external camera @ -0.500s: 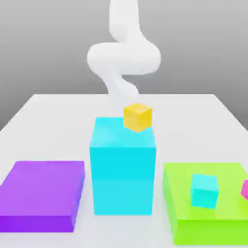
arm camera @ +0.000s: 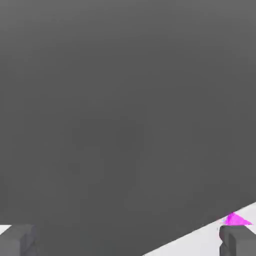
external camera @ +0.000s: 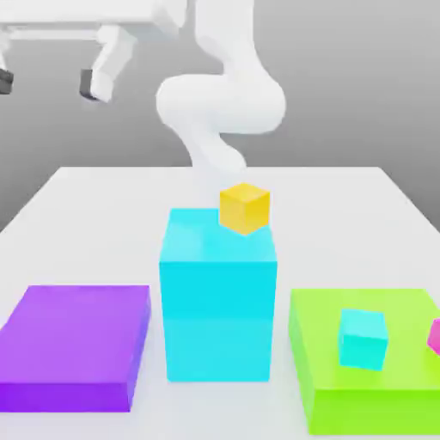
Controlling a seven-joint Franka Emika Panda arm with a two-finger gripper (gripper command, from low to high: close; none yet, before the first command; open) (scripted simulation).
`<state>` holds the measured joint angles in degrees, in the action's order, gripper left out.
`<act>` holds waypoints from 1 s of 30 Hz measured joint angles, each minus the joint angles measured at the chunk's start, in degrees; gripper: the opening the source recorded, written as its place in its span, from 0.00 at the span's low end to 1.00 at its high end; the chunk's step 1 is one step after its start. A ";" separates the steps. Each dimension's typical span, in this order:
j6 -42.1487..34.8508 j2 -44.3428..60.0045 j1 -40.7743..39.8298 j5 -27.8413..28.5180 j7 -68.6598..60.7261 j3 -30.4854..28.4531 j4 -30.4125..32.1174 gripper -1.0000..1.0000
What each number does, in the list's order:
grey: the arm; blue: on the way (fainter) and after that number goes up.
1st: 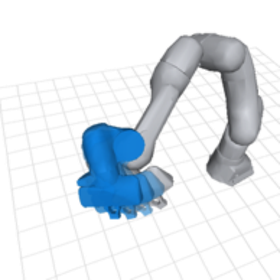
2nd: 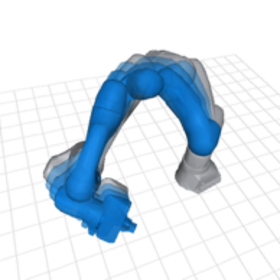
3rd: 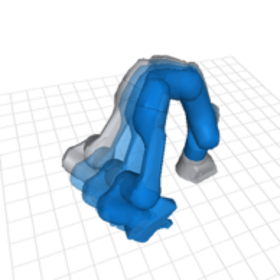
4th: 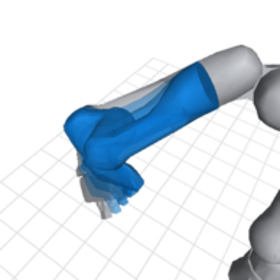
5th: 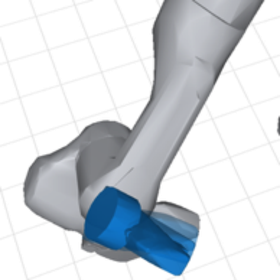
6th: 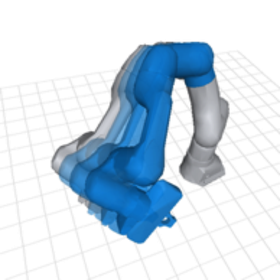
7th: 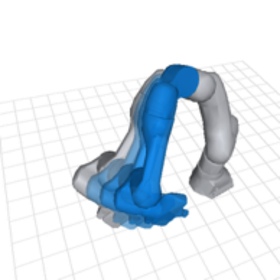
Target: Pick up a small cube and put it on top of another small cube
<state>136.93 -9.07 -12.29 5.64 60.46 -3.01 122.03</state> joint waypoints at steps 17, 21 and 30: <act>5.34 35.20 -11.53 -9.39 4.21 -4.42 -9.24 0.50; 7.97 43.43 -14.41 -12.16 4.16 -3.79 -11.45 0.50; 12.17 49.45 -15.27 -13.22 3.59 -2.91 -13.01 0.00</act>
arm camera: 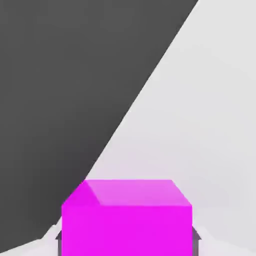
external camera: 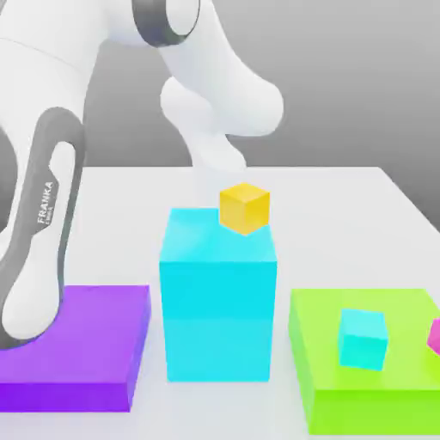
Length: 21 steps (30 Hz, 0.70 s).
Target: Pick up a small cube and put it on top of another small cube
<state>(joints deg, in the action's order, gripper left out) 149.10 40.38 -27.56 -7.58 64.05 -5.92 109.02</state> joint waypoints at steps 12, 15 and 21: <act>-12.35 -22.14 6.99 7.02 0.87 -0.38 9.73 0.00; -15.23 -28.35 9.04 9.02 0.65 0.69 13.06 0.00; -21.07 -40.74 13.92 11.18 -0.90 3.11 19.70 0.00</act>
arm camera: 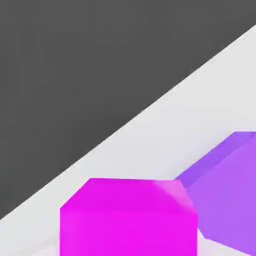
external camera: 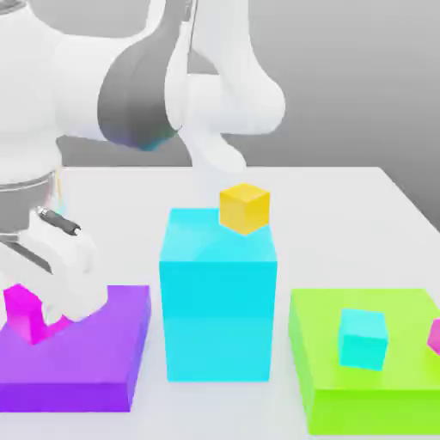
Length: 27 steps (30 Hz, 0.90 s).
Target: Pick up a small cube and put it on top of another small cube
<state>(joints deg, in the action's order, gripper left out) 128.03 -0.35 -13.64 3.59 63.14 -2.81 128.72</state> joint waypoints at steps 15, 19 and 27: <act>-14.19 -31.09 8.93 -3.05 -9.53 5.45 16.73 0.00; -17.97 -39.44 12.12 -4.81 -12.89 6.16 21.19 0.00; -14.12 -47.25 16.02 -7.60 -17.23 7.31 32.75 0.00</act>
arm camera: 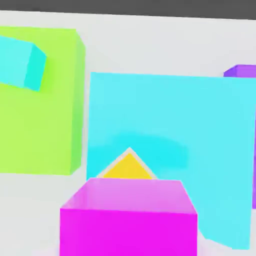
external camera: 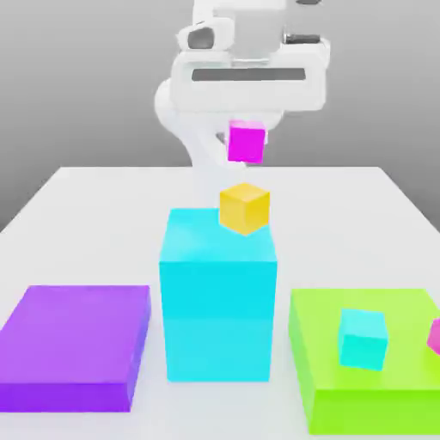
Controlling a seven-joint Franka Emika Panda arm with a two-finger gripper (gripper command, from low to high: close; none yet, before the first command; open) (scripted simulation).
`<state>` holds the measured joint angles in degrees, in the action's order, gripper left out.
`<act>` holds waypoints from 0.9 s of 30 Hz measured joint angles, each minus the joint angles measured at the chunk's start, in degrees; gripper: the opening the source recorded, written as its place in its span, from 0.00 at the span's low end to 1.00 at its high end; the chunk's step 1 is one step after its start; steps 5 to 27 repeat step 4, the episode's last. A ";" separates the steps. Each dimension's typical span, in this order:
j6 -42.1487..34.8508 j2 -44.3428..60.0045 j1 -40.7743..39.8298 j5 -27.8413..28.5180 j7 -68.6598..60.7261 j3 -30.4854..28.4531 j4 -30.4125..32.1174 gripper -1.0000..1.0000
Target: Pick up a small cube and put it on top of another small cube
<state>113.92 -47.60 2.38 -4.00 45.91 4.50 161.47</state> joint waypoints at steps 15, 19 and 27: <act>1.63 0.33 0.00 -0.17 -0.10 0.15 1.30 1.00; 1.63 0.33 0.00 -0.17 -0.10 0.15 1.30 1.00; 1.63 0.33 0.00 -0.17 -0.10 0.15 1.30 1.00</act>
